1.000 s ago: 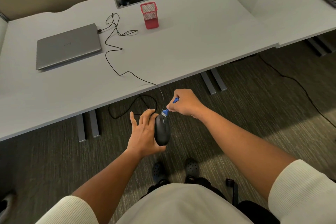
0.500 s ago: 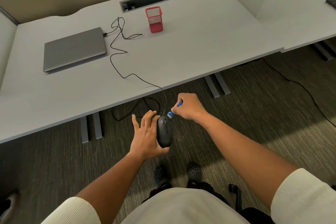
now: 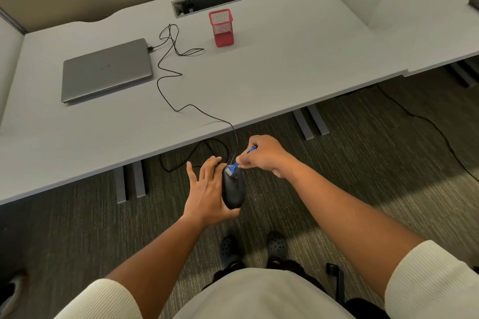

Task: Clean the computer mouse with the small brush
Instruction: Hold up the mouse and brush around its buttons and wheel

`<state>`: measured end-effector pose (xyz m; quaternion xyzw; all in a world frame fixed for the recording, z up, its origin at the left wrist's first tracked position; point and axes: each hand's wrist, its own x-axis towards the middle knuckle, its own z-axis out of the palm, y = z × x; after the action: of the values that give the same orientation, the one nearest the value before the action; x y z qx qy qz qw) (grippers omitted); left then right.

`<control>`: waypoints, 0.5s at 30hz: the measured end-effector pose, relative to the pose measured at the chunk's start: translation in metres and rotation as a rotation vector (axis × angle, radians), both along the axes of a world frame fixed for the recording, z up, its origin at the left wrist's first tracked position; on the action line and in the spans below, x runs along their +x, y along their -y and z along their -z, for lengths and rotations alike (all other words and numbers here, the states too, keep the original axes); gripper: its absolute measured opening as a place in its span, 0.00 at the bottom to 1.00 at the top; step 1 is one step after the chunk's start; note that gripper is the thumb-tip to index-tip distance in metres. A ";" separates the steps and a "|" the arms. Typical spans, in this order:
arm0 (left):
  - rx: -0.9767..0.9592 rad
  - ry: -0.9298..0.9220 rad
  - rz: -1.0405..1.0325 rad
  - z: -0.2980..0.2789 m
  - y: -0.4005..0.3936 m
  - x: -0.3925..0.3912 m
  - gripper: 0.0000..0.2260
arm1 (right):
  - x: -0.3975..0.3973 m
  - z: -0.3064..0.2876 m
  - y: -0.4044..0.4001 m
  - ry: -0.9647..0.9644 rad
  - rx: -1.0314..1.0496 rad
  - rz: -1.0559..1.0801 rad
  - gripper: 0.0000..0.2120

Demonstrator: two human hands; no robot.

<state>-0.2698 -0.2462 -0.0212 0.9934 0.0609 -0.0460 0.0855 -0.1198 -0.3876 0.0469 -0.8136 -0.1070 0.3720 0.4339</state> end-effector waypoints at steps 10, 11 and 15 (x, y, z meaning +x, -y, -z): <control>-0.010 -0.001 0.002 0.002 0.000 0.006 0.51 | 0.006 0.003 -0.002 -0.081 0.018 0.076 0.10; -0.007 -0.001 0.001 0.002 -0.001 0.007 0.51 | 0.005 0.002 -0.001 -0.159 0.070 0.106 0.10; -0.012 -0.006 0.005 0.002 -0.002 0.009 0.51 | 0.007 0.009 -0.003 0.152 -0.178 0.053 0.08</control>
<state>-0.2609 -0.2445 -0.0234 0.9929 0.0585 -0.0494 0.0910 -0.1131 -0.3850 0.0379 -0.8772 -0.0845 0.3056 0.3604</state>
